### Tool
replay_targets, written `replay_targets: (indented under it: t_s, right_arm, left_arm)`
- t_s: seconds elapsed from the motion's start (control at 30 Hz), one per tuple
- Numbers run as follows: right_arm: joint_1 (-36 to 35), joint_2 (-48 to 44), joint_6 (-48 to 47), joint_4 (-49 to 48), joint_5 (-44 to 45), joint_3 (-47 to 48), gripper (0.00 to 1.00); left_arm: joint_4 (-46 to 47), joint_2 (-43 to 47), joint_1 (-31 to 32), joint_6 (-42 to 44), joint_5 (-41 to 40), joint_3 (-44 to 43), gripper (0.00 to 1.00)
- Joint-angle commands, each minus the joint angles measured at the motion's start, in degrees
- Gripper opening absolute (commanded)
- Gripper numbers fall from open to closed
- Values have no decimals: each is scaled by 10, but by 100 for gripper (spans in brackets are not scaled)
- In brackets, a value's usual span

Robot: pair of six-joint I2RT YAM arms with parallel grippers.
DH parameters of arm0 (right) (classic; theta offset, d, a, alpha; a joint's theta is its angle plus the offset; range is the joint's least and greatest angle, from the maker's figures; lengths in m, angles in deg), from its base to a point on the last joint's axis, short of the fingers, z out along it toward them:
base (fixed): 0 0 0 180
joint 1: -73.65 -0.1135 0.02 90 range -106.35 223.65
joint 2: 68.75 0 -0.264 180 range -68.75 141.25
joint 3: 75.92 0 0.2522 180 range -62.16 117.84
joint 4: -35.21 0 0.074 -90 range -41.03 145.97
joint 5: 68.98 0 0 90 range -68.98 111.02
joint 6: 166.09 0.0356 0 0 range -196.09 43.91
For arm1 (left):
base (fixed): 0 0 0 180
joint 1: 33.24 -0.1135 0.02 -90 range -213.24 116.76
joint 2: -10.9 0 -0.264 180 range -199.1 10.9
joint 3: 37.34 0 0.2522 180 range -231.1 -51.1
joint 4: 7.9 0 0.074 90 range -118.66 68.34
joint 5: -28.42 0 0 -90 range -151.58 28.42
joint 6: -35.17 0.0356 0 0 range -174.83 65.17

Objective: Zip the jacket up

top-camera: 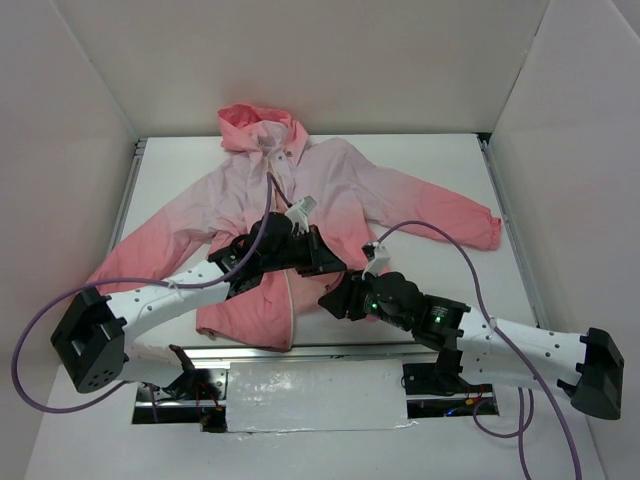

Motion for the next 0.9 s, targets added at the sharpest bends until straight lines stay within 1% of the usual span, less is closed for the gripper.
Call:
replay_targets:
  t_s: [0.0,0.07,0.17,0.23,0.3,0.37,0.43,0.63,0.87]
  right_arm:
    - [-6,3,4,12,64,21,49]
    - [-7,-1,10,30,102,23,52]
    - [-4,-4,0,21,104,16,55]
    - [-1,-4,-2,7,86,7,55]
    - [1,-1,-5,-33,51,-7,55]
    - [1,10,-2,-62,35,-10,55]
    - [1,24,-1,-68,24,-10,54]
    - [7,34,0,-74,34,-7,53]
    - [15,17,13,-80,50,-22,48]
  left_arm:
    - [16,-13,-3,-39,42,-26,0]
    - [19,-14,-6,-47,48,-28,0]
    - [16,-14,-9,-52,52,-34,0]
    - [17,-18,-9,-54,64,-36,0]
    - [23,-20,-9,-62,74,-34,0]
    - [34,-19,-9,-73,78,-24,0]
    - [45,-16,-9,-77,80,-15,0]
    - [42,-14,-9,-79,81,-15,0]
    - [43,-13,-9,-83,82,-9,0]
